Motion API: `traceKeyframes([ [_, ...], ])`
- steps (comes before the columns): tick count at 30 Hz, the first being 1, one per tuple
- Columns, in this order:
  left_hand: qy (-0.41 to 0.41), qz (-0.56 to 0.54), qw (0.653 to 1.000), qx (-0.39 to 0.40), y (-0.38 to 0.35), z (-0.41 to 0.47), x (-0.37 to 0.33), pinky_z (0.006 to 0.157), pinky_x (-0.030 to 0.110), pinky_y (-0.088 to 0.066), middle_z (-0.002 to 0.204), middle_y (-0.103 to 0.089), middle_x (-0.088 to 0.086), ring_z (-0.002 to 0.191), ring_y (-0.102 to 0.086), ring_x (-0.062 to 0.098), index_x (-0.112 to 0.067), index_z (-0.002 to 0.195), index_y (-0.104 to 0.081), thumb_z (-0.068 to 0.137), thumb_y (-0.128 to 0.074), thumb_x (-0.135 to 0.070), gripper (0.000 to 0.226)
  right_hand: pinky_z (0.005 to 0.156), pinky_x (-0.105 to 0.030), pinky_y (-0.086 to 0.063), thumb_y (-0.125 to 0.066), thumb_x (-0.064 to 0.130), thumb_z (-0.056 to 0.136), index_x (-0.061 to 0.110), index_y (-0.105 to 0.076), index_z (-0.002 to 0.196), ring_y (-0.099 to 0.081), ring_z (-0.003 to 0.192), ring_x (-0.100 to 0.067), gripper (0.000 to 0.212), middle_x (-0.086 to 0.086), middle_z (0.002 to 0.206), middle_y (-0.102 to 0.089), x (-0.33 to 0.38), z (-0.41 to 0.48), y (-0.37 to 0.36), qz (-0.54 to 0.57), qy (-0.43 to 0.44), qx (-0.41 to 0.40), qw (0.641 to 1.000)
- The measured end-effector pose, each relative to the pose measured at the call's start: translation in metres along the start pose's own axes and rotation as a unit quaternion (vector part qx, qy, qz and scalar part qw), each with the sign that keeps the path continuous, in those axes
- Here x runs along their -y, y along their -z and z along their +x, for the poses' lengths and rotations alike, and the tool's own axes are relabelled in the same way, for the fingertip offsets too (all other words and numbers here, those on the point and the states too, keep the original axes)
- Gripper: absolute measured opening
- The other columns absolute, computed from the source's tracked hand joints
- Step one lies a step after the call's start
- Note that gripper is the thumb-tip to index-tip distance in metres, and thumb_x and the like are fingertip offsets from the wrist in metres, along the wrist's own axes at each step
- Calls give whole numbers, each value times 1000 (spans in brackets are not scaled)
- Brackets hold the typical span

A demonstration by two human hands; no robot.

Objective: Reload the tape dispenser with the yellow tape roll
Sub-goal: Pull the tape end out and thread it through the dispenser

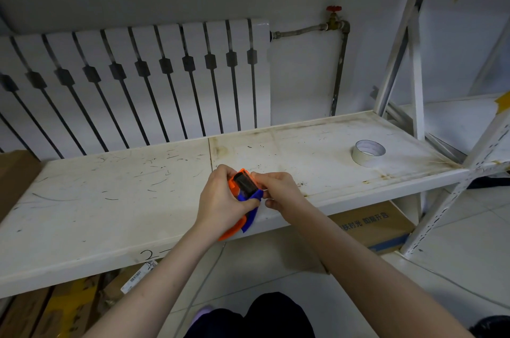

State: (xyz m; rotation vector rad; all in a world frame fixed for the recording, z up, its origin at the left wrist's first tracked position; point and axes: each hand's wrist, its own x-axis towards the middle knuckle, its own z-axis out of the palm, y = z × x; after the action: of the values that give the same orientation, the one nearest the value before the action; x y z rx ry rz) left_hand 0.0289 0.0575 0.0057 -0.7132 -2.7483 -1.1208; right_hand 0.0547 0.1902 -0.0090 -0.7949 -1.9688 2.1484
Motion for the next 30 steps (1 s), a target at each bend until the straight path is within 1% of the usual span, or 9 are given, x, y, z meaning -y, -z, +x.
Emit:
traceKeyframes([
  [5,4,-2,1000,-2,4,0,5,67,18,-40,99,-50,-9,87,-51,11,-24,105,-42,60,-83,-39,63,49,-21,-40,-66,26,82,5,-69,92,-48,61,-14,23,-4,67,-57,0,4,-8,37,-50,25,998],
  [9,11,-18,1000,3,8,2,8,69,20,-41,100,-51,-8,89,-50,11,-24,105,-43,59,-84,-39,63,68,-28,-48,-71,27,79,-3,-69,102,-56,81,-24,38,-17,87,-62,-6,10,-18,113,-95,44,988],
  [14,23,-40,999,4,17,0,14,63,15,-38,101,-51,-9,90,-49,11,-27,103,-41,59,-85,-37,63,61,-27,-47,-66,15,78,1,-65,88,-54,63,-21,17,-14,73,-59,-10,13,-31,79,-109,31,990],
  [16,29,-47,998,6,21,-1,16,69,20,-39,102,-52,-8,92,-48,11,-26,103,-41,59,-85,-37,63,63,-28,-47,-65,19,80,4,-65,89,-55,72,-21,18,-11,78,-61,-10,11,-32,-1,-43,1,999],
  [18,32,-54,998,10,24,0,18,69,19,-39,103,-53,-7,92,-49,11,-25,103,-42,59,-85,-36,63,72,-30,-51,-56,21,89,8,-65,102,-60,88,-20,20,-4,93,-64,-9,4,-30,-85,131,-33,987],
  [21,41,-67,997,6,27,0,18,62,13,-37,100,-53,-6,92,-50,12,-22,102,-43,60,-85,-33,61,92,-23,-48,-35,24,100,12,-58,121,-58,110,-13,34,0,118,-62,-5,-16,-30,-118,297,29,947],
  [25,75,-108,991,-27,30,-1,18,60,15,-36,94,-54,-4,88,-51,14,-15,103,-47,61,-85,-30,59,102,-23,-44,-30,33,99,16,-44,139,-52,122,-8,45,0,131,-57,-25,-20,-31,-146,291,128,937],
  [28,115,-158,980,-46,35,0,20,62,19,-39,92,-51,-6,90,-50,14,-16,104,-48,63,-84,-28,57,101,-37,-49,-33,35,99,19,-47,136,-57,115,-10,43,-1,124,-62,-39,-20,-27,-163,277,143,936],
  [30,127,-168,976,-49,35,0,19,68,25,-42,95,-52,-5,92,-50,14,-17,104,-49,62,-85,-28,56,99,-40,-49,-36,33,98,20,-50,133,-57,113,-9,40,0,122,-63,-36,-20,-21,-186,284,137,931],
])
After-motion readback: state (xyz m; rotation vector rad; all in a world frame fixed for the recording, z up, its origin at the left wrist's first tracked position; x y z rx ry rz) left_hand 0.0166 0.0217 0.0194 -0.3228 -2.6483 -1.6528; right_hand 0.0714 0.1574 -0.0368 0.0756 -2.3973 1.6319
